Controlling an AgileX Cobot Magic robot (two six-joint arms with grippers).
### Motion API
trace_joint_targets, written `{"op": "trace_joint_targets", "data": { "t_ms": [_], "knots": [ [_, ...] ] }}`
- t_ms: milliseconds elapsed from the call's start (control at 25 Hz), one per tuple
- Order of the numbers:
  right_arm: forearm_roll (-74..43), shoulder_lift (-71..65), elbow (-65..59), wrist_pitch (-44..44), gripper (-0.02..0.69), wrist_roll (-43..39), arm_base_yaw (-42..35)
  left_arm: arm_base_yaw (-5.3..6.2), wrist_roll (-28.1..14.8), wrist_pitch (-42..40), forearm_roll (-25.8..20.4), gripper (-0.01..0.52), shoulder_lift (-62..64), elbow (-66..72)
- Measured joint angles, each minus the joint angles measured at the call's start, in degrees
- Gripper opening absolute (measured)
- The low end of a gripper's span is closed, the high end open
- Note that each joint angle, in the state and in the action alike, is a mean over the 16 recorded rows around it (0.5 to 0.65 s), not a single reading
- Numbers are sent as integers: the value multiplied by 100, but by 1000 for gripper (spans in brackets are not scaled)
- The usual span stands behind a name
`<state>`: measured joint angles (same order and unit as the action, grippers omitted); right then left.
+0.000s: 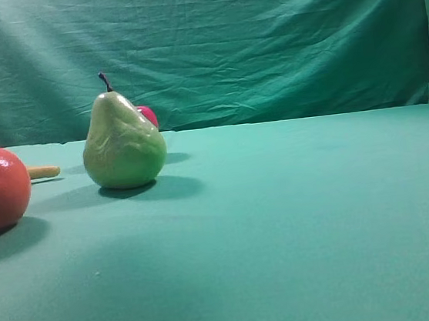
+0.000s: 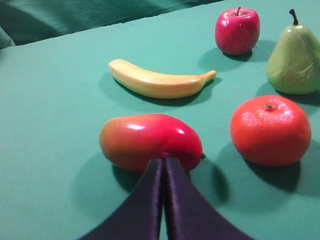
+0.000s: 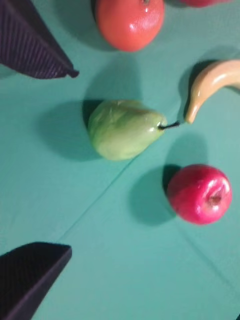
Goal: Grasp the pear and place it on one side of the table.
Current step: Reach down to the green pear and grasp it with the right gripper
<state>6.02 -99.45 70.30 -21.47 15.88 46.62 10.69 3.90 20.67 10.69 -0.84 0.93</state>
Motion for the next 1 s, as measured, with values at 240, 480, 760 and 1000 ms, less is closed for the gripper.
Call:
{"op": "trace_joint_targets", "data": {
  "t_ms": [240, 480, 760, 1000],
  "knots": [
    [46, -979, 714, 44, 670, -24, 13, 0, 0, 0, 0, 0, 0, 0],
    [66, -1687, 1187, 61, 596, -171, -131, 0, 0, 0, 0, 0, 0, 0],
    [-4, -1741, 1408, -232, 483, -339, -339, 0, 0, 0, 0, 0, 0, 0],
    [-116, -990, 1233, -717, 413, -391, -723, 0, 0, 0, 0, 0, 0, 0]
  ]
}}
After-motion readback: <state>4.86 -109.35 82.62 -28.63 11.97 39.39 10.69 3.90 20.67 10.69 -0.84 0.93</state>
